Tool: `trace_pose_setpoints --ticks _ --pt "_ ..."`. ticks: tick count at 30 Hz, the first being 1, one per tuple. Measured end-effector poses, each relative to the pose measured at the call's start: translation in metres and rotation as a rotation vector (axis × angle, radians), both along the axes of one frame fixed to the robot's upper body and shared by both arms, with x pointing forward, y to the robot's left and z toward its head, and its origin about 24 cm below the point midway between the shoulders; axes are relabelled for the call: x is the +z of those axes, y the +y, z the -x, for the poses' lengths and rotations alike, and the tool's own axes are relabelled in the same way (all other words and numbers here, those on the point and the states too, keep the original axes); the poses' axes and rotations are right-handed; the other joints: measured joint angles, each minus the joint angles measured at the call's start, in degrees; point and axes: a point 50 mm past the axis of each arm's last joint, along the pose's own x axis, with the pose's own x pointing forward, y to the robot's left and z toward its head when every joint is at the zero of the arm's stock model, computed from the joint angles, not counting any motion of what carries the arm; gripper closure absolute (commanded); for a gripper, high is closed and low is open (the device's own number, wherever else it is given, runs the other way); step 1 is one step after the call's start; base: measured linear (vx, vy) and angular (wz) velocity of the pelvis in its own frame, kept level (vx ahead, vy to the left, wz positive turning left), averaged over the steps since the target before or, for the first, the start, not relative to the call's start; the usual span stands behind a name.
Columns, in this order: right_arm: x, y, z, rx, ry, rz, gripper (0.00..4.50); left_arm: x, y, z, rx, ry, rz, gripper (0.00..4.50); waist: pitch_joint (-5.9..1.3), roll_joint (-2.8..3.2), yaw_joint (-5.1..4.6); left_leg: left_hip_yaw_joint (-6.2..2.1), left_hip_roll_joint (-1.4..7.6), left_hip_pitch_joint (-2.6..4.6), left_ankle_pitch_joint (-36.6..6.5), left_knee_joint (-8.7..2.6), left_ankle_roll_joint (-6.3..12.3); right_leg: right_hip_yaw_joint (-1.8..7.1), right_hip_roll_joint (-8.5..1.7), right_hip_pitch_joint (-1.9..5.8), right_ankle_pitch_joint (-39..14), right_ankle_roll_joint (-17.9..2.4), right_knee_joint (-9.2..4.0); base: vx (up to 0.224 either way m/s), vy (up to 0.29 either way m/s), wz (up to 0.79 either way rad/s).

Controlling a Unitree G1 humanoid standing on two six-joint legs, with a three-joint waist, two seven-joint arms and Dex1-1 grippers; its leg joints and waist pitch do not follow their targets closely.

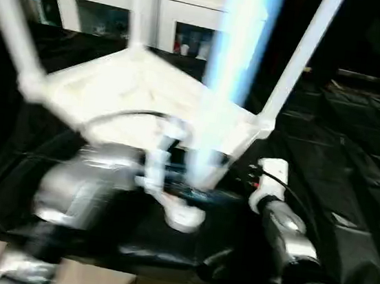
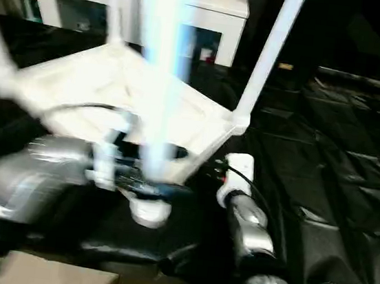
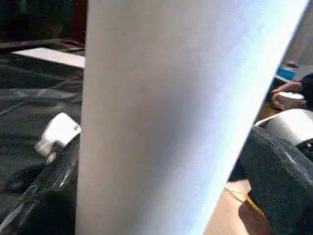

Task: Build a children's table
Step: Rotate table base

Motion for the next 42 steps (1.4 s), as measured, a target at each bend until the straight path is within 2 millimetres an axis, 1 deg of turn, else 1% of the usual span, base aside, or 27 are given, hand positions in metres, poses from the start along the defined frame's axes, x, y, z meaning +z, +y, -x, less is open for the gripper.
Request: trace_pose_setpoints --ticks 2,4,6,7,9,12,14,18,19,22,23,24,27,28,30,31,32,33,34,35,36,37,38,39,42 --pt "0.000 -0.001 0.000 0.012 -0.004 0.000 0.70 -0.003 -0.015 -0.004 -0.003 -0.012 0.005 0.05 0.00 0.00 -0.09 0.05 -0.01 0.00 0.00 0.01 0.01 0.03 -0.01 0.00 0.00 0.00 -0.03 0.000 0.000 0.00" --pt "0.001 -0.001 0.000 0.019 -0.006 0.004 0.70 -0.008 -0.028 -0.011 0.025 -0.022 -0.009 0.05 0.00 0.00 -0.47 0.09 -0.01 0.01 0.00 0.01 0.01 0.06 0.00 -0.04 0.01 0.00 -0.01 0.000 0.000 0.00" --pt "0.001 -0.002 0.000 0.020 -0.008 0.011 0.70 -0.010 -0.034 -0.019 0.072 -0.044 -0.033 0.05 0.00 0.00 -0.78 0.07 0.01 0.01 0.00 -0.02 0.01 0.05 0.03 -0.07 0.01 0.00 0.01 0.000 0.000 0.00" --pt "0.001 -0.002 0.000 0.024 -0.009 0.016 0.70 -0.012 -0.035 -0.025 0.108 -0.059 -0.051 0.05 -0.01 0.00 -0.98 0.06 0.01 0.02 0.00 -0.04 0.01 0.04 0.04 -0.08 0.00 0.02 0.03 0.000 0.000 0.00" --pt "0.002 -0.002 -0.001 0.027 -0.013 0.029 0.70 -0.014 -0.034 -0.036 0.178 -0.092 -0.087 0.05 0.00 0.00 -1.06 0.06 0.01 0.00 0.00 -0.04 0.01 0.03 0.04 -0.08 -0.01 0.03 0.00 0.000 0.000 0.00" --pt "0.005 -0.004 -0.003 0.032 -0.022 0.042 0.70 -0.014 -0.033 -0.044 0.241 -0.142 -0.124 0.05 0.00 -0.04 -1.07 0.08 -0.01 -0.03 0.01 0.01 0.02 0.03 -0.03 -0.05 -0.01 0.04 -0.03 0.000 0.000 0.00" --pt "0.007 -0.002 -0.004 0.052 -0.027 0.039 0.70 -0.018 -0.031 -0.048 0.283 -0.157 -0.152 0.05 0.00 -0.05 -1.11 0.09 -0.01 -0.02 0.01 0.02 0.03 0.02 -0.03 -0.05 -0.01 0.05 -0.04 0.000 0.000 0.00" --pt "0.008 0.000 -0.002 0.116 -0.040 0.042 0.70 -0.027 -0.023 -0.064 0.417 -0.216 -0.228 0.05 0.03 -0.11 -1.09 0.06 0.00 -0.06 0.01 0.01 0.03 -0.03 -0.02 -0.10 -0.06 0.19 -0.02 0.000 0.000 0.00" --pt "0.010 -0.001 -0.002 0.125 -0.050 0.041 0.70 -0.028 -0.018 -0.067 0.454 -0.231 -0.242 0.05 0.03 -0.11 -1.09 0.06 0.00 -0.04 0.01 0.01 0.03 -0.02 -0.02 -0.09 -0.05 0.20 -0.02 0.000 0.000 0.00" --pt "0.016 -0.008 -0.002 0.140 -0.081 0.049 0.70 -0.028 -0.011 -0.071 0.492 -0.238 -0.235 0.05 0.12 -0.28 -0.75 0.05 0.00 -0.08 0.01 0.00 0.03 -0.05 -0.04 -0.10 -0.05 0.21 -0.04 0.000 0.000 0.00" --pt "0.019 -0.014 0.001 0.147 -0.097 0.045 0.70 -0.026 -0.011 -0.070 0.467 -0.235 -0.207 0.05 0.13 -0.32 -0.23 0.06 0.01 -0.13 0.01 -0.02 0.04 -0.06 -0.06 -0.11 -0.06 0.21 -0.12 0.000 0.000 0.00" --pt "0.021 -0.019 0.005 0.156 -0.106 0.035 0.70 -0.025 -0.011 -0.067 0.432 -0.235 -0.180 0.05 0.14 -0.36 0.08 0.07 0.00 -0.14 0.01 -0.03 0.04 -0.05 -0.06 -0.10 -0.09 0.26 -0.18 0.000 0.000 0.00" --pt "0.024 -0.034 0.015 0.177 -0.115 0.020 0.70 -0.025 -0.006 -0.059 0.337 -0.242 -0.167 0.05 0.14 -0.61 0.81 0.16 0.00 -0.21 0.01 -0.03 0.07 -0.05 -0.14 -0.10 -0.09 0.18 -0.20 0.000 0.000 0.00" --pt "0.027 -0.040 0.019 0.195 -0.120 0.028 0.70 -0.030 0.000 -0.057 0.299 -0.242 -0.194 0.05 0.13 -0.63 1.10 0.20 0.00 -0.18 0.00 -0.02 0.10 -0.03 -0.15 -0.08 -0.13 0.20 -0.23 0.000 0.000 0.00" --pt "0.030 -0.049 0.023 0.212 -0.122 0.045 0.70 -0.036 0.012 -0.056 0.277 -0.239 -0.245 0.05 0.15 -0.66 1.40 0.22 0.00 -0.25 0.00 -0.01 0.14 -0.02 -0.15 -0.14 -0.16 0.22 -0.25 0.000 0.000 0.00" --pt "0.032 -0.055 0.029 0.249 -0.120 0.070 0.70 -0.039 0.015 -0.057 0.254 -0.253 -0.291 0.05 0.15 -0.66 1.63 0.22 0.00 -0.26 0.01 -0.02 0.17 -0.03 -0.15 -0.14 -0.20 0.27 -0.26 0.000 0.000 0.00" --pt "0.033 -0.060 0.037 0.314 -0.105 0.106 0.70 -0.044 0.026 -0.060 0.239 -0.264 -0.383 0.05 0.16 -0.66 1.82 0.22 0.00 -0.23 0.00 -0.03 0.18 -0.03 -0.15 -0.09 -0.29 0.34 -0.24 0.000 0.000 0.00" --pt "0.034 -0.062 0.041 0.339 -0.101 0.119 0.70 -0.047 0.034 -0.062 0.243 -0.264 -0.428 0.20 0.15 -0.67 1.81 0.22 0.00 -0.20 0.00 -0.05 0.18 -0.03 -0.15 -0.08 -0.30 0.36 -0.24 0.000 0.000 0.00" --pt "0.035 -0.067 0.049 0.395 -0.071 0.146 0.70 -0.052 0.050 -0.068 0.258 -0.268 -0.528 0.31 0.18 -0.73 1.81 0.22 0.00 -0.20 0.00 -0.06 0.18 -0.03 -0.14 -0.07 -0.32 0.39 -0.25 0.000 0.000 0.00" --pt "0.034 -0.070 0.054 0.412 -0.055 0.153 0.70 -0.053 0.058 -0.070 0.274 -0.268 -0.572 0.31 0.19 -0.76 1.81 0.22 0.00 -0.20 0.00 -0.06 0.18 -0.03 -0.15 -0.07 -0.32 0.39 -0.25 0.000 0.000 0.00" --pt "0.033 -0.071 0.056 0.423 -0.044 0.155 0.70 -0.055 0.062 -0.073 0.281 -0.271 -0.600 0.31 0.20 -0.78 1.81 0.22 0.00 -0.20 0.00 -0.05 0.18 -0.03 -0.15 -0.07 -0.32 0.39 -0.25 0.000 0.000 0.00" --pt "0.032 -0.072 0.059 0.447 -0.021 0.151 0.70 -0.056 0.066 -0.076 0.294 -0.284 -0.646 0.49 0.21 -0.82 1.81 0.22 -0.03 -0.22 0.00 -0.04 0.18 -0.03 -0.21 -0.06 -0.33 0.41 -0.27 0.000 0.000 0.00" --pt "0.033 -0.070 0.061 0.462 -0.018 0.140 0.70 -0.056 0.067 -0.079 0.299 -0.292 -0.665 0.49 0.21 -0.82 1.86 0.23 -0.04 -0.21 0.00 -0.03 0.18 -0.03 -0.23 -0.06 -0.32 0.41 -0.26 0.000 0.000 0.00" --pt "0.034 -0.067 0.062 0.481 -0.019 0.127 0.70 -0.056 0.065 -0.080 0.298 -0.298 -0.672 0.66 0.21 -0.82 1.87 0.23 -0.05 -0.21 0.00 -0.03 0.18 -0.03 -0.23 -0.05 -0.32 0.40 -0.25 0.000 0.000 0.00" --pt "0.044 -0.058 0.064 0.561 -0.030 0.137 0.70 -0.055 0.053 -0.084 0.269 -0.302 -0.674 0.83 0.21 -0.81 2.19 0.22 -0.04 -0.22 0.00 -0.04 0.18 -0.06 -0.24 -0.05 -0.31 0.39 -0.23 0.000 0.000 0.00"
